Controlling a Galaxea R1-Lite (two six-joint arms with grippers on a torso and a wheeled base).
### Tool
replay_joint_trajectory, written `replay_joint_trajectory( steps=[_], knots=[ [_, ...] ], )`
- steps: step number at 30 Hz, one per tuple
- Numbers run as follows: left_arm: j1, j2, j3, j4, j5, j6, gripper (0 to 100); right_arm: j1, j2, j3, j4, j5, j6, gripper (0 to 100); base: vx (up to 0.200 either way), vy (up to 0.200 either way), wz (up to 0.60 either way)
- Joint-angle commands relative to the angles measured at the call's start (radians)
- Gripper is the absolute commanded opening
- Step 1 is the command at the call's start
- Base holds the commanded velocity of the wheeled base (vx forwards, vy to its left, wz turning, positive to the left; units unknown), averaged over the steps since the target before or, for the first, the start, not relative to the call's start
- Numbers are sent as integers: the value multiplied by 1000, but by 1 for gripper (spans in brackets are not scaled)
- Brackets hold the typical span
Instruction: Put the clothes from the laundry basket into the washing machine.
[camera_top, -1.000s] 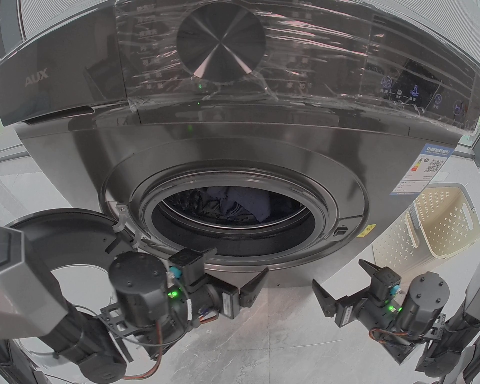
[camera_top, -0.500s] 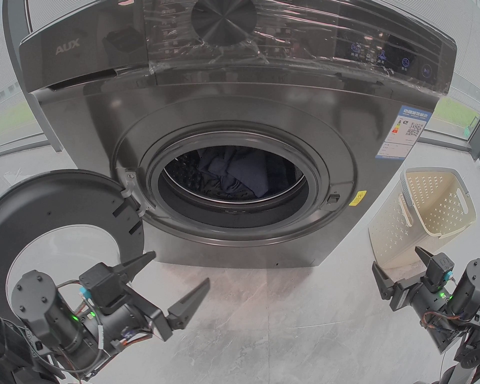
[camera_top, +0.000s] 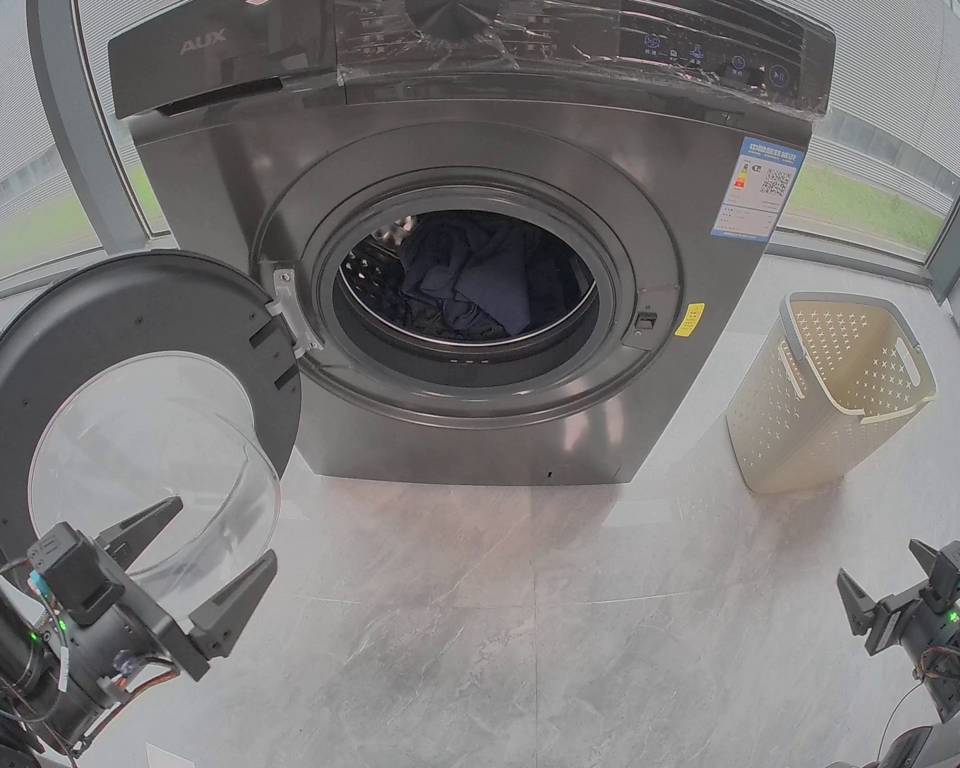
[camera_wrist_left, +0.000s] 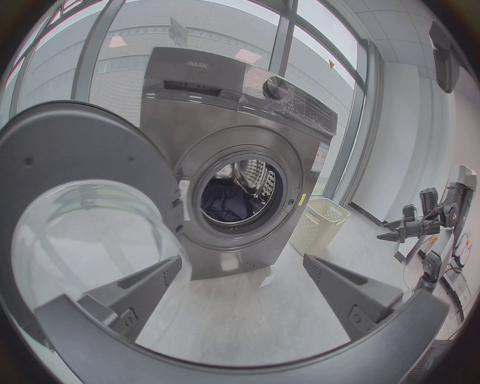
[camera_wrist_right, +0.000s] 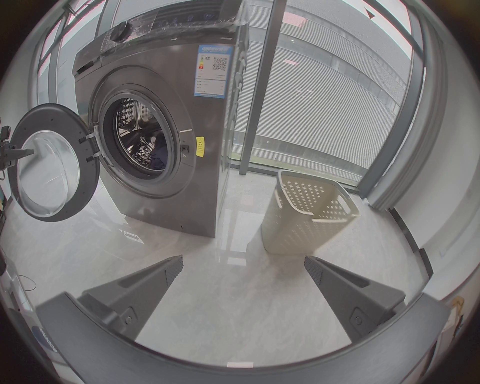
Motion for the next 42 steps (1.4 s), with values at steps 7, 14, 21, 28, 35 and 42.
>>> replay_joint_trajectory(
  steps=[7, 14, 21, 28, 35, 42],
  knots=[
    [293, -629, 93, 482, -35, -7, 100, -240, -759, 14, 541, 91, 12, 100, -114, 0, 0],
    [483, -887, 93, 744, -197, -13, 100, -304, -871, -6, 661, 199, 32, 100, 0, 0, 0],
    [683, -1063, 93, 897, -335, -1, 100, -426, -860, -6, 659, 197, 13, 100, 0, 0, 0],
    [697, -1080, 93, 936, -299, -1, 100, -547, -955, -7, 668, 358, 21, 100, 0, 0, 0],
    [695, -1081, 93, 957, -156, 16, 100, -544, -957, -36, 731, 532, 49, 100, 0, 0, 0],
    [680, -1103, 91, 1022, -245, 5, 100, -544, -955, -7, 725, 636, 3, 100, 0, 0, 0]
  ],
)
